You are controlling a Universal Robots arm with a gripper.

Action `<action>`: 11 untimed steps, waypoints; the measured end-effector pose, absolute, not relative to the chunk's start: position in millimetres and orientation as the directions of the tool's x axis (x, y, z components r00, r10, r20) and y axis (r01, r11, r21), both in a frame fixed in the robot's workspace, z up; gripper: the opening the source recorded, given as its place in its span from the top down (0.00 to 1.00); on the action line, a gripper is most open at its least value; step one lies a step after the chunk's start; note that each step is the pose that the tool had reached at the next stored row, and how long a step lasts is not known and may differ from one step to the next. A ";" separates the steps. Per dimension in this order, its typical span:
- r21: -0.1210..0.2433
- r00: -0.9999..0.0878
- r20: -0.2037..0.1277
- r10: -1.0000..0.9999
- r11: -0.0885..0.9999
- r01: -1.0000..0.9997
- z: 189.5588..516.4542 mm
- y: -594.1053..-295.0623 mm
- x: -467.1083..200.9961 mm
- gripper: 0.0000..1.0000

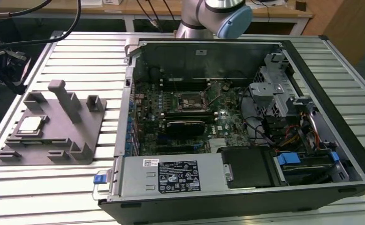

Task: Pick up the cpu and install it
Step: 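Reach for the cpu, then pick up the cpu and move it towards the insertion slot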

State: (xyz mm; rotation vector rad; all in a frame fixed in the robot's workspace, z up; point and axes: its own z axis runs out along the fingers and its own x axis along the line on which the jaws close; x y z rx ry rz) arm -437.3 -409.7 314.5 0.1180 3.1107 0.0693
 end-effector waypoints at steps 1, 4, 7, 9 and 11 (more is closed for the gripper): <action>0.046 -0.997 -0.026 0.076 0.996 0.075 313.0 -409.9 -437.6 0.89; 0.046 -0.997 -0.026 0.076 0.996 0.075 310.2 -410.3 -438.4 0.89; 0.046 -0.997 -0.026 0.076 0.996 0.075 310.1 -410.3 -438.9 0.89; 0.046 -0.997 -0.026 0.076 0.996 0.075 310.1 -410.3 -439.0 0.89; 0.046 -0.997 -0.026 0.076 0.996 0.075 310.0 -410.3 -439.9 0.89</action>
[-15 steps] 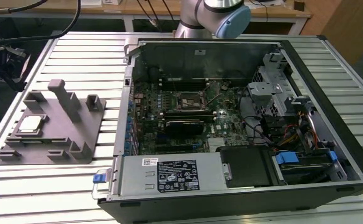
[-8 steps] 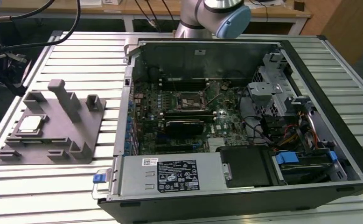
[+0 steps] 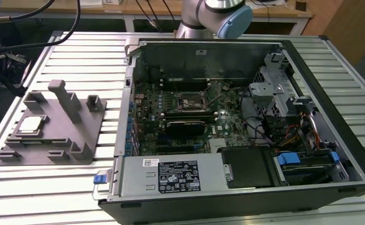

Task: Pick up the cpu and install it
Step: 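Pick up the cpu and move it towards the insertion slot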

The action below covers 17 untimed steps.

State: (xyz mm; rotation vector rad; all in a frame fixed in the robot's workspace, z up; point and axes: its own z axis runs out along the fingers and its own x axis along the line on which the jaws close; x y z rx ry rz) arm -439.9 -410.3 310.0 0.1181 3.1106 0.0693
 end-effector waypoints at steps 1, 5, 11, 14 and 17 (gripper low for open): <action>0.046 -0.997 -0.026 0.076 0.996 0.075 310.0 -410.2 -440.5 0.89; 0.046 -0.997 -0.026 0.076 0.996 0.075 309.5 -410.3 -443.6 0.89; 0.046 -0.997 -0.026 0.076 0.996 0.075 307.2 -410.3 -448.1 0.89; 0.045 -0.997 -0.026 0.076 0.996 0.075 306.1 -410.3 -450.6 0.89; 0.046 -0.997 -0.026 0.076 0.996 0.075 305.0 -410.3 -452.6 0.89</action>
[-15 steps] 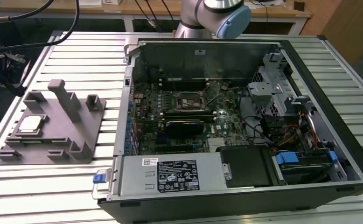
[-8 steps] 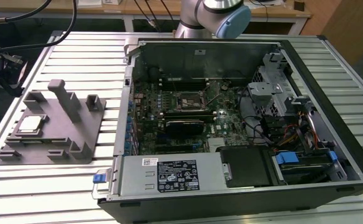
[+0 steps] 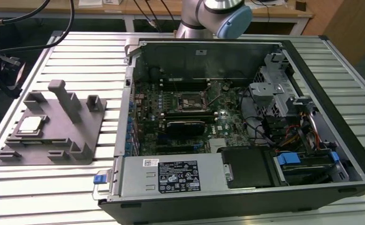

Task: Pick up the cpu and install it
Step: 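Pick up the cpu and move it towards the insertion slot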

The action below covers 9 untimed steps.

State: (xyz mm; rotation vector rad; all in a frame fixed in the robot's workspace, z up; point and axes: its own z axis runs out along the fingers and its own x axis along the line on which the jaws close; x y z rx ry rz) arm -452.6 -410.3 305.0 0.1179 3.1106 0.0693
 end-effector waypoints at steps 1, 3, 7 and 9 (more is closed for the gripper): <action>0.045 -0.997 -0.026 0.076 0.996 0.075 304.6 -410.3 -453.3 0.89; 0.046 -0.997 -0.026 0.076 0.996 0.075 303.7 -410.3 -454.5 0.89; 0.045 -0.997 -0.026 0.076 0.996 0.075 301.5 -410.3 -457.2 0.89; 0.046 -0.997 -0.026 0.076 0.996 0.075 300.3 -410.3 -458.7 0.89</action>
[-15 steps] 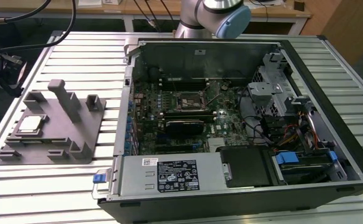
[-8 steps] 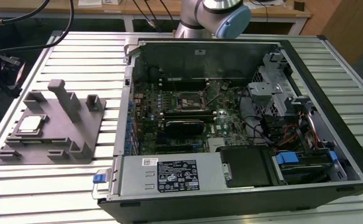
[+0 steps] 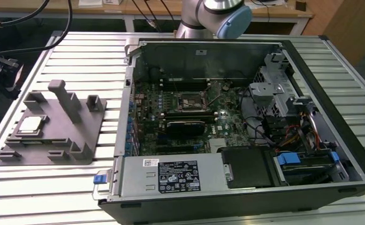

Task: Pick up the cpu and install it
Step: 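Pick up the cpu and move it towards the insertion slot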

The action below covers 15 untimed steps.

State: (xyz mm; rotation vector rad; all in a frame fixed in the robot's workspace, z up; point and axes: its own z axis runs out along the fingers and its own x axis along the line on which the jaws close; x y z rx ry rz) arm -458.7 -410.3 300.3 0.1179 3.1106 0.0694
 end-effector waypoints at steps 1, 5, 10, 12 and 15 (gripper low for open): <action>0.045 -0.997 -0.026 0.076 0.996 0.075 299.7 -410.3 -459.5 0.89; 0.046 -0.997 -0.026 0.076 0.996 0.075 296.9 -410.3 -462.3 0.89; 0.046 -0.997 -0.026 0.076 0.996 0.075 292.9 -410.3 -465.7 0.89; 0.046 -0.997 -0.026 0.076 0.996 0.075 290.4 -410.3 -466.9 0.89; 0.045 -0.997 -0.026 0.076 0.996 0.075 285.3 -410.3 -468.2 0.89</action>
